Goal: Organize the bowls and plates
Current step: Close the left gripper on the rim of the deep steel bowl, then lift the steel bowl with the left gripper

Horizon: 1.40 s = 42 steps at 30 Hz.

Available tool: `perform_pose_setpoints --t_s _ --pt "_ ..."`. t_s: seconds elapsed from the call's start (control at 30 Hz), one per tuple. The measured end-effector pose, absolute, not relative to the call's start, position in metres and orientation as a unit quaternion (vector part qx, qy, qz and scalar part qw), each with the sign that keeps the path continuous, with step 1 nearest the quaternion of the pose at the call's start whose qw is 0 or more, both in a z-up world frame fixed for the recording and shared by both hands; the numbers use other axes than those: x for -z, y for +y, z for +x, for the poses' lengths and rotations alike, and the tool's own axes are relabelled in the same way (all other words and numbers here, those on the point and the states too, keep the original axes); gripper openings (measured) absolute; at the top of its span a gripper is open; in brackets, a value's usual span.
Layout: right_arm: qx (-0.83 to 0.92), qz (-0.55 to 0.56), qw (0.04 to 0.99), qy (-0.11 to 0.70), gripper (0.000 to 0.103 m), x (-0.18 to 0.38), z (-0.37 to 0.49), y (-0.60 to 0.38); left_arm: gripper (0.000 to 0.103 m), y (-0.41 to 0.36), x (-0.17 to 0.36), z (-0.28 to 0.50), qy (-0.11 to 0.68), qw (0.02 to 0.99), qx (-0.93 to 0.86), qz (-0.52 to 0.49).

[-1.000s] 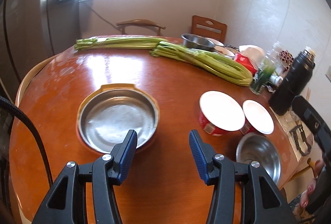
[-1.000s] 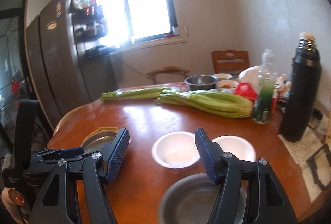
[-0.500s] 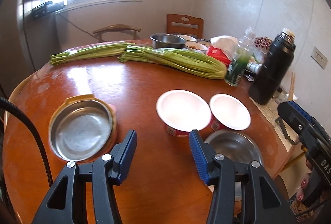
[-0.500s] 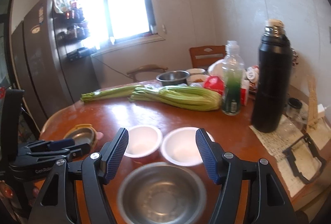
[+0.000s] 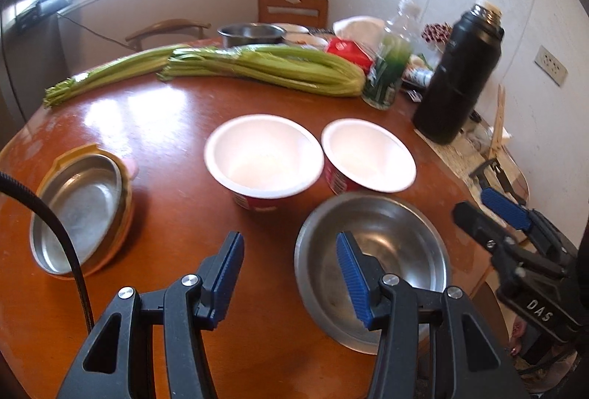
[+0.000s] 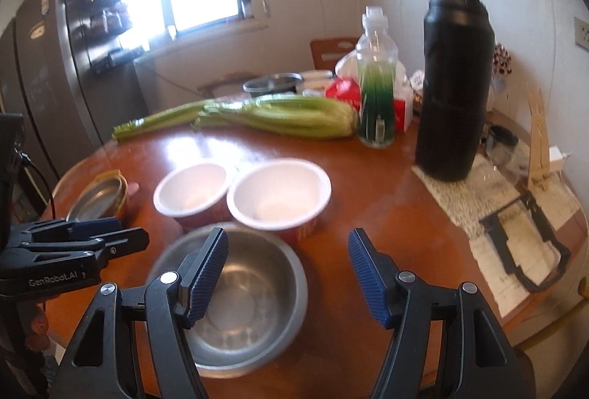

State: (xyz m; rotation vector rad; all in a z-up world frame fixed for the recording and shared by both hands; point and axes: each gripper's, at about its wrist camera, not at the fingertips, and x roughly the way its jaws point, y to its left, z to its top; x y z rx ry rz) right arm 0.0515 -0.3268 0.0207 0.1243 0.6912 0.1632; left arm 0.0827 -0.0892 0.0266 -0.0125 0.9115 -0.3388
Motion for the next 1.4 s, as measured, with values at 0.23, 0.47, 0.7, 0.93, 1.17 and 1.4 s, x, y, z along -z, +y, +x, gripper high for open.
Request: perform_pose_setpoints --t_s 0.23,0.47,0.7,0.93,1.17,1.4 --pt "-0.097 0.051 0.917 0.383 0.069 0.001 0.056 -0.317 0.052 -0.107 -0.007 0.086 0.468 0.864 0.186 0.002" --pt "-0.101 0.049 0.906 0.408 0.069 0.018 0.062 -0.315 0.052 -0.110 0.008 0.092 0.485 0.855 0.184 0.002" --pt "-0.105 0.044 0.901 0.419 0.069 0.029 0.064 -0.312 0.052 -0.114 0.019 0.097 0.496 0.847 0.190 0.000" --pt "-0.111 0.044 0.898 0.423 0.067 0.034 0.066 -0.311 0.052 -0.117 0.026 0.102 0.502 0.844 0.191 -0.001" --pt "-0.111 0.037 0.898 0.425 0.063 0.037 0.064 -0.308 0.052 -0.118 0.029 0.104 0.505 0.839 0.201 -0.010" --pt "-0.122 0.025 0.897 0.424 0.060 0.035 0.061 -0.301 0.052 -0.120 0.035 0.104 0.514 0.830 0.217 -0.021"
